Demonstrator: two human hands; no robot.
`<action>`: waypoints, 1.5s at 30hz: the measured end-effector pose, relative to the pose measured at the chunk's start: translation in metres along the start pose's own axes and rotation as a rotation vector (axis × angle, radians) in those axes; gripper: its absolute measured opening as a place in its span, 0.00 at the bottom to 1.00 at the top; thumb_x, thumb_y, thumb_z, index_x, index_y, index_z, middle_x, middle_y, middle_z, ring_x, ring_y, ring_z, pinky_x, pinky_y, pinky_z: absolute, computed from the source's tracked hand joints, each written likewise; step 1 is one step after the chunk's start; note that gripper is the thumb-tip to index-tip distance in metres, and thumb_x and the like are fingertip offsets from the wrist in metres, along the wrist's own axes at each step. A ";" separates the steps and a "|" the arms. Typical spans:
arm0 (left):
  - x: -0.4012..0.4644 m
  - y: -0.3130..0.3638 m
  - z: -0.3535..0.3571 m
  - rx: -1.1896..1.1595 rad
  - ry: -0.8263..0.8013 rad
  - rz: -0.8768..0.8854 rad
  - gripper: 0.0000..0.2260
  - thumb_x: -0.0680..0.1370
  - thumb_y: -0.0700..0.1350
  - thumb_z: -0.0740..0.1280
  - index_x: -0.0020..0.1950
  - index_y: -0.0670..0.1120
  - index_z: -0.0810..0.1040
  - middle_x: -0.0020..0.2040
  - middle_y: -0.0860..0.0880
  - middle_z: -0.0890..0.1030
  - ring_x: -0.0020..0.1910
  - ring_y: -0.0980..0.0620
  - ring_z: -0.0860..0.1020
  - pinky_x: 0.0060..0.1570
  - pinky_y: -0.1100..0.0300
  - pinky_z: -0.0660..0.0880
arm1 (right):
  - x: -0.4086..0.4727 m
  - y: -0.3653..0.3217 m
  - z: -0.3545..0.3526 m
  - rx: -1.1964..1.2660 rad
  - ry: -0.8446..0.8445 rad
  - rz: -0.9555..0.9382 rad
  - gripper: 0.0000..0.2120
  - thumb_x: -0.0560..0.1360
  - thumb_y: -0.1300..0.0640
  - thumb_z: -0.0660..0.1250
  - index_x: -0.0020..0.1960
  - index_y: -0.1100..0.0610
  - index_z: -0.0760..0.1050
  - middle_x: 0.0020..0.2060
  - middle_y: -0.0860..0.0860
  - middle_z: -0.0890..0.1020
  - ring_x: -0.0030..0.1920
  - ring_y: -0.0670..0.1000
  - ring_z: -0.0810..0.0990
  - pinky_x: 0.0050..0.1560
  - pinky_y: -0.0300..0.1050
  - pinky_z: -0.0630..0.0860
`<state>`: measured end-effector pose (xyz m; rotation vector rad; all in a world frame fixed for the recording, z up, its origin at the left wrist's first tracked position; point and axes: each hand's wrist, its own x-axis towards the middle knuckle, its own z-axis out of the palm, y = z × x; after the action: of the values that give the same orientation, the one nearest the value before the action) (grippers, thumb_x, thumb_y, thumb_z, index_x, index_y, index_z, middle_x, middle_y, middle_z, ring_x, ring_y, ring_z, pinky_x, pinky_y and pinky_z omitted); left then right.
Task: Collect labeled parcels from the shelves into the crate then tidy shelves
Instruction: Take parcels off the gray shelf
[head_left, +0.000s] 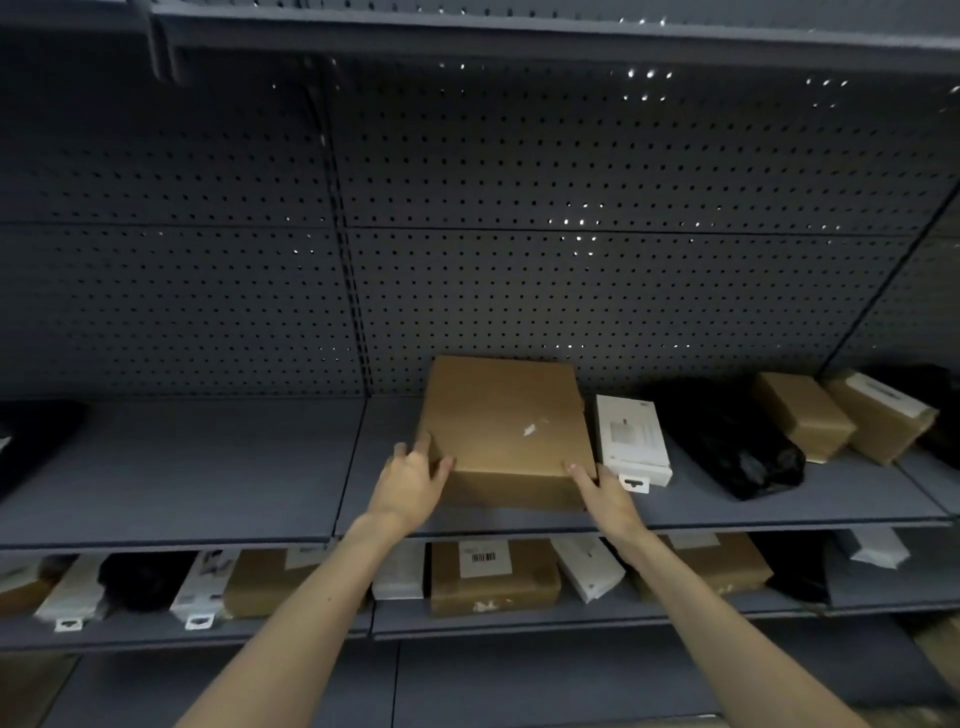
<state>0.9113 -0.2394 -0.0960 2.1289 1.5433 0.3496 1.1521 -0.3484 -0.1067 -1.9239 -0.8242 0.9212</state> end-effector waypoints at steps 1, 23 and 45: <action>0.000 0.001 -0.001 -0.011 -0.008 -0.005 0.27 0.84 0.57 0.57 0.80 0.47 0.59 0.69 0.36 0.69 0.65 0.34 0.72 0.64 0.46 0.72 | -0.002 -0.003 0.001 0.026 0.019 0.017 0.37 0.77 0.37 0.62 0.76 0.59 0.62 0.71 0.53 0.72 0.72 0.55 0.69 0.73 0.52 0.65; -0.008 0.075 -0.058 -0.368 0.061 0.370 0.24 0.85 0.58 0.53 0.81 0.55 0.58 0.80 0.54 0.60 0.80 0.52 0.53 0.74 0.58 0.52 | -0.040 -0.125 0.006 -0.433 0.415 -0.589 0.34 0.75 0.32 0.60 0.73 0.51 0.68 0.67 0.53 0.69 0.68 0.55 0.65 0.64 0.52 0.68; -0.016 -0.002 -0.140 -0.252 0.452 0.203 0.34 0.78 0.70 0.58 0.72 0.45 0.74 0.70 0.49 0.74 0.68 0.50 0.72 0.66 0.52 0.71 | -0.025 -0.124 0.083 -0.247 0.120 -0.509 0.17 0.83 0.50 0.57 0.67 0.57 0.72 0.63 0.55 0.76 0.60 0.54 0.76 0.56 0.48 0.74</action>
<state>0.8380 -0.2212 0.0235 2.0977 1.4124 1.0988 1.0451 -0.2810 -0.0230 -1.8173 -1.3225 0.4069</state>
